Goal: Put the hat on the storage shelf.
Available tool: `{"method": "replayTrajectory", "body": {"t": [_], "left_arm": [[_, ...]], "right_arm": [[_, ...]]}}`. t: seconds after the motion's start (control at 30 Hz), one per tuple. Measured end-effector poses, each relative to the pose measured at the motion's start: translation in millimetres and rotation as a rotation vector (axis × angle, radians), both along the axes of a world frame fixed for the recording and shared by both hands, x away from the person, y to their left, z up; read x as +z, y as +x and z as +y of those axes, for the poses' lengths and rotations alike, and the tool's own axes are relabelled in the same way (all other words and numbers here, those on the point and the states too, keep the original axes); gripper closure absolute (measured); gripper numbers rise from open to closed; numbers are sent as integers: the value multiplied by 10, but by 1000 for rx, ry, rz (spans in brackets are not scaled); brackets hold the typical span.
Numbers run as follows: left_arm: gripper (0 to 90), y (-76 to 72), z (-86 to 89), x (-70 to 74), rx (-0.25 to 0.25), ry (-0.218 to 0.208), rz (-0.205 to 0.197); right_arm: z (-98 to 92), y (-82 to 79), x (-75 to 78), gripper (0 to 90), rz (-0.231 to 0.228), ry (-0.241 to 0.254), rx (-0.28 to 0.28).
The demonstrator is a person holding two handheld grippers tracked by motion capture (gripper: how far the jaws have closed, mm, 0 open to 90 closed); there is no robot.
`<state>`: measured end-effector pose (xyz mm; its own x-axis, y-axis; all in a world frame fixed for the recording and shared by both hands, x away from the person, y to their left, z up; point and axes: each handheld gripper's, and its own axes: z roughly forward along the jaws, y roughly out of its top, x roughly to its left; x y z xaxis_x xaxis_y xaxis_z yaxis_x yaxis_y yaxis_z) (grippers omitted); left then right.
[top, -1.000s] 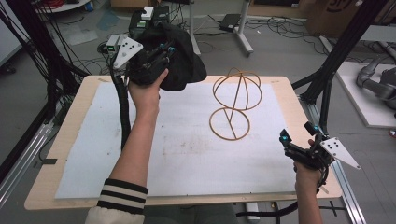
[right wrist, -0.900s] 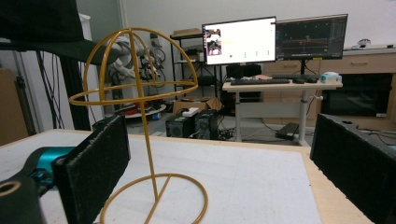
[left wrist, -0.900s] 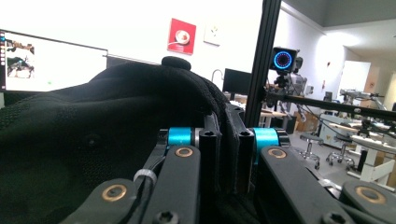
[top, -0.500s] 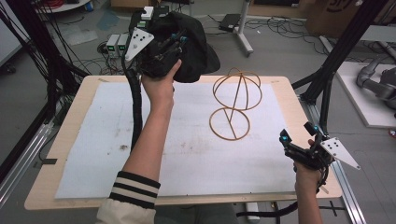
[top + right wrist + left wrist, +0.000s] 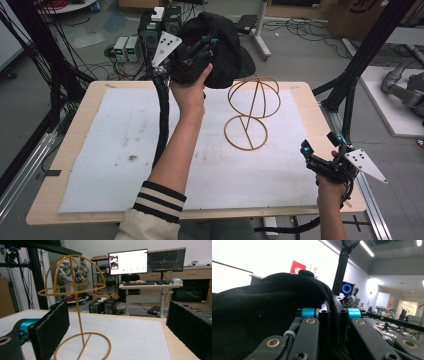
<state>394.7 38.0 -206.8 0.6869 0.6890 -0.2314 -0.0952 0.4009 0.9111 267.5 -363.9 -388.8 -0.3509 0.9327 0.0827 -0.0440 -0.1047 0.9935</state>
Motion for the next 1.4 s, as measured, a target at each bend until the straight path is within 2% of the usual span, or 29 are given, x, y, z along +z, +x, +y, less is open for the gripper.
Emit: {"method": "replayTrajectory", "body": {"t": [0.17,0.33,0.53,0.7,0.9,0.93,1.07,1.13,1.27,1.4], "left_arm": [[850,6,-95,-13,-37,-27,-6],[850,16,-254,-60,-54,-7,6],[850,23,-398,-108,-85,-7,16],[849,29,-576,-193,-110,39,32],[849,10,-748,-260,-120,121,23],[848,6,-782,-281,-119,154,28],[840,15,-823,-329,-111,183,41],[828,36,-820,-375,-107,182,50],[582,70,-816,-435,-73,197,73],[478,65,-781,-426,-58,191,49]], "right_arm": [[-28,-26,-2,44,3,5,-6],[-51,-44,2,44,2,3,-9],[-65,-48,6,44,-1,3,-13],[-61,-53,16,44,-3,4,-9],[-91,-50,14,44,-7,6,-16],[-92,-52,17,44,-7,6,-15],[-84,-60,24,44,-2,12,-12],[-83,-61,26,44,-3,13,-13],[-95,-56,28,44,-11,8,-16],[-92,-49,19,44,-8,4,-15]]}}
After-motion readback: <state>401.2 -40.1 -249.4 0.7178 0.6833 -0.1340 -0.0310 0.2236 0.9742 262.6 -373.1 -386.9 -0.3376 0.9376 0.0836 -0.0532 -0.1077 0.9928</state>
